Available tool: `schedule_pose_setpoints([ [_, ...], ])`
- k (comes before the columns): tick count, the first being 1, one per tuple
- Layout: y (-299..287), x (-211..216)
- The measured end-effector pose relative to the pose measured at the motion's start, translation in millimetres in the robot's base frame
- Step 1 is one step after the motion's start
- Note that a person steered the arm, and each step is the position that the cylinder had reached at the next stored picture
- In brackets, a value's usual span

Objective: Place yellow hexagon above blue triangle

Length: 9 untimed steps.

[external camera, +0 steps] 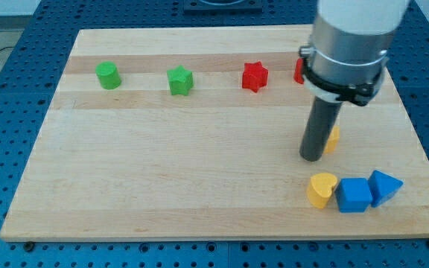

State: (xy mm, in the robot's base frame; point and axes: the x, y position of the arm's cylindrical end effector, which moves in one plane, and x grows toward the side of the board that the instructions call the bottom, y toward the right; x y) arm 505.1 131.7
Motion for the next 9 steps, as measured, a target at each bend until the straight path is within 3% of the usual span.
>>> schedule_pose_setpoints([
  [2, -40.6, -42.6],
  [3, -1.1, -47.4],
  [4, 56.6, -36.1],
  [5, 78.6, -16.2],
  [9, 90.7, 0.1],
])
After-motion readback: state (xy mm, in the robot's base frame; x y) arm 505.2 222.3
